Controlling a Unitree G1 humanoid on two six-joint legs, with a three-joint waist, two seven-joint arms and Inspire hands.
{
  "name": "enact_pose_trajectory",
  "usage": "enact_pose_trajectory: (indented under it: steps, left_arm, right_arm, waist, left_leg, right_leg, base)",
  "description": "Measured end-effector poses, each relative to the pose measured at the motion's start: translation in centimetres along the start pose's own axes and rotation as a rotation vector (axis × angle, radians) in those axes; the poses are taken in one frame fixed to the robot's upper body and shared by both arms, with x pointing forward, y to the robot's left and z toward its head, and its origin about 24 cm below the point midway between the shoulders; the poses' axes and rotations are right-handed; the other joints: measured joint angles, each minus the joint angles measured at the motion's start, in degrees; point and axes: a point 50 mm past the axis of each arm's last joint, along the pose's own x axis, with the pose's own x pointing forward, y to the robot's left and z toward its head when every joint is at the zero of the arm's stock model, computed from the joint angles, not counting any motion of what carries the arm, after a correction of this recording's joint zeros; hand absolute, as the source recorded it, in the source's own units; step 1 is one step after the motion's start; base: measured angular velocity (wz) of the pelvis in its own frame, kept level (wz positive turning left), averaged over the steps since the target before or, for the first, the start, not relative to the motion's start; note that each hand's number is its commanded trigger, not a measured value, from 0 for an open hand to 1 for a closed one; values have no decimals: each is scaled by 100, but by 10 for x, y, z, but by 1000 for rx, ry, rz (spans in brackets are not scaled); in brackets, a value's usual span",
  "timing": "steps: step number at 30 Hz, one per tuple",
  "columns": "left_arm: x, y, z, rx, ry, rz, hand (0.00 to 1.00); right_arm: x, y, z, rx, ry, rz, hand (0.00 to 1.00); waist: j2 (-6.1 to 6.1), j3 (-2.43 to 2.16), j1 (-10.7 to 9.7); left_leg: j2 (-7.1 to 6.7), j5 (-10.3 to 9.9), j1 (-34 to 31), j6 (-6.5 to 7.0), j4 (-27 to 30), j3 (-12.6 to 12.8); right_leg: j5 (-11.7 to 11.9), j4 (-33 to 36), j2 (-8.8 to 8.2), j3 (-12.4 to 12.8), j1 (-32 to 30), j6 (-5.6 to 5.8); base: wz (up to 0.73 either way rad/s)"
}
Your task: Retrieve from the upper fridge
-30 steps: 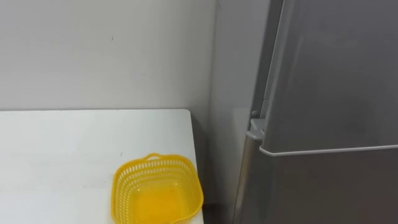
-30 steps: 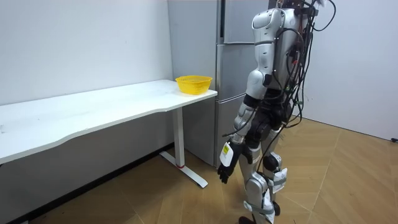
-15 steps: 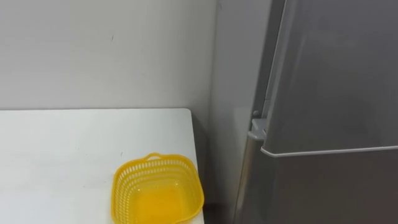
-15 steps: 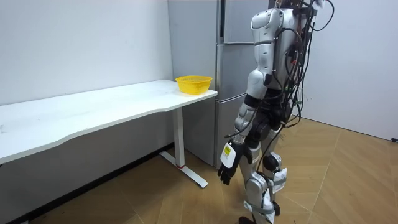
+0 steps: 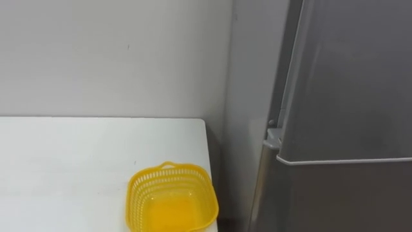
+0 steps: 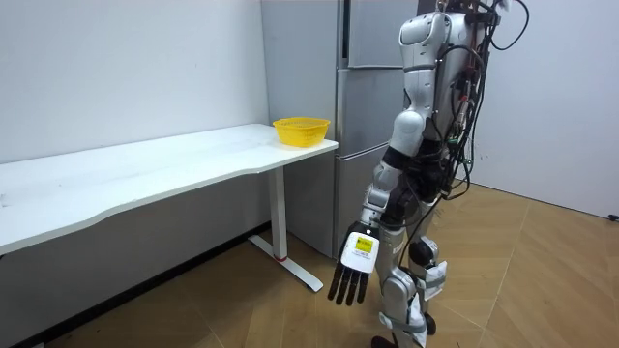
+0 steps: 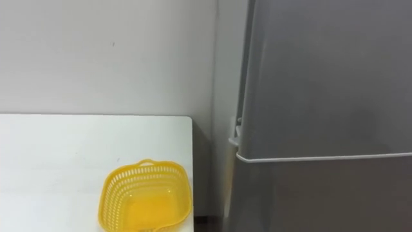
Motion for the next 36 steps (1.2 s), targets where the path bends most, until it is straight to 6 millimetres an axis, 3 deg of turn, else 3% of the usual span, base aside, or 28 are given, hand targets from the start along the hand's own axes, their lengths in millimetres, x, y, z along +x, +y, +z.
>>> enact_pose_trajectory:
  steps: [4, 10, 12, 17, 22, 28, 31, 33, 36]
  left_arm:
    - [-1, 5, 14, -145, -23, 81, 0]
    - [-16, -1, 59, -305, -200, 158, 0]
    - [-30, -5, 84, -398, -306, 163, 0]
    - [-58, -5, 122, -579, -465, 165, 0]
    - [-80, 4, 148, -724, -577, 161, 0]
    - [-133, 21, 193, -827, -918, 104, 0]
    - [-162, 38, 213, -837, -1149, 130, 0]
    - [-194, 45, 228, -889, -1304, 76, 0]
    - [-221, 52, 235, -926, -1440, 21, 0]
  right_arm:
    - [0, -1, 2, -15, -14, -10, 0]
    - [-2, -4, 3, -13, -48, -38, 0]
    - [-3, -5, 3, -30, -66, -50, 0]
    - [-4, -9, 6, -91, -89, -82, 0]
    - [-5, -12, 6, -93, -107, -109, 0]
    - [-7, -19, -5, -89, -85, -153, 0]
    - [-7, -20, -6, -89, -82, -157, 0]
    - [-7, -22, -8, -82, -72, -158, 0]
    - [-8, -29, -11, -88, -68, -162, 0]
  waist:
    - [15, -10, 4]
    - [84, -50, -34]
    - [103, -60, -26]
    - [169, -83, -10]
    - [200, -76, 44]
    - [207, -64, 139]
    - [233, -38, 120]
    - [271, -14, 118]
    - [352, 27, 43]
  left_leg:
    - [4, 0, 11, 1, -54, -34]
    - [-3, 0, -36, 1, -52, -107]
    - [-3, 0, -52, 1, -39, -134]
    - [-10, 2, -47, 1, -22, -130]
    - [-9, 3, -6, 0, -28, -107]
    - [-12, 3, 5, 0, -26, -107]
    - [-10, 3, -2, 1, -27, -85]
    - [-18, 2, -5, 1, -35, -101]
    - [-29, 3, 13, 1, -34, -151]
  right_leg:
    - [1, 17, 8, -24, 17, 0]
    - [3, 21, -7, -139, 1, 1]
    - [3, 24, -12, -166, -1, 1]
    - [3, 27, -21, -180, 5, 1]
    - [2, 29, -8, -84, 14, 2]
    - [2, 33, -13, -95, 14, 2]
    - [2, 21, -8, -65, 4, 2]
    - [3, -8, -12, -77, 46, 5]
    - [-6, -24, -24, -111, 93, 21]
  base:
    - [0]
    - [4]
    - [7]
    - [0]
    - [-7]
    - [0]
    - [0]
    - [8]
    - [7]
